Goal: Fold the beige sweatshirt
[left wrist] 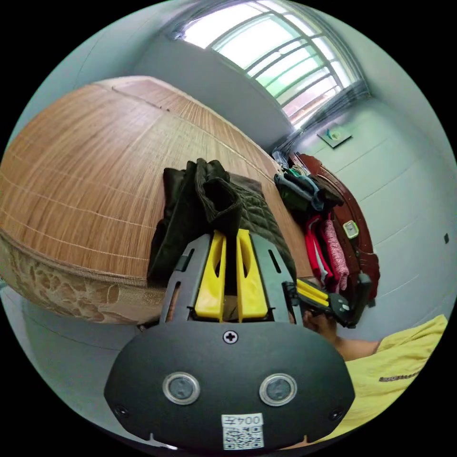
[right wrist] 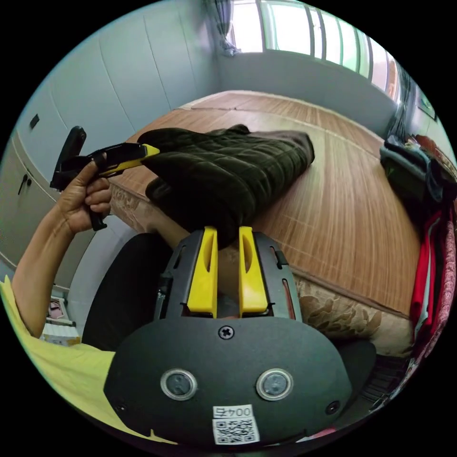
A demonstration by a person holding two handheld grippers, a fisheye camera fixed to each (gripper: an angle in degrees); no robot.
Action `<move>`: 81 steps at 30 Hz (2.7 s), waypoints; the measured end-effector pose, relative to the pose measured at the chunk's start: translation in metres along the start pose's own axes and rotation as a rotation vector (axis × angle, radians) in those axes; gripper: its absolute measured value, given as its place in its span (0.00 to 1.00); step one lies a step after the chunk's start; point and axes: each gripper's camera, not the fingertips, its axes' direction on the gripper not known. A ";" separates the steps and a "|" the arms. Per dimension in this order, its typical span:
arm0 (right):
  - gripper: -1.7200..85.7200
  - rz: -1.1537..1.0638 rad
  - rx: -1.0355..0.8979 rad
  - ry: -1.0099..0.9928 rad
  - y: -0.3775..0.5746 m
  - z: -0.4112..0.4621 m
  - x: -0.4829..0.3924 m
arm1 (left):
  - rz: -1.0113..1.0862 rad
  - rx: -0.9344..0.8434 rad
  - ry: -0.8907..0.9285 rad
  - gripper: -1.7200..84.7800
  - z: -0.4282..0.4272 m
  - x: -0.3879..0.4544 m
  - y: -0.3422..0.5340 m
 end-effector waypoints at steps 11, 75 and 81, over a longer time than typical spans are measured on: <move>0.09 -0.138 -0.061 0.037 0.021 0.001 0.016 | -0.038 -0.008 -0.080 0.07 -0.004 -0.028 0.014; 0.16 0.425 -0.290 -0.435 -0.089 -0.189 0.562 | 0.429 -0.286 -0.132 0.02 0.410 0.374 -0.121; 0.16 0.239 -0.072 -0.209 -0.070 -0.258 0.490 | 0.361 -0.116 -0.061 0.03 0.357 0.378 -0.163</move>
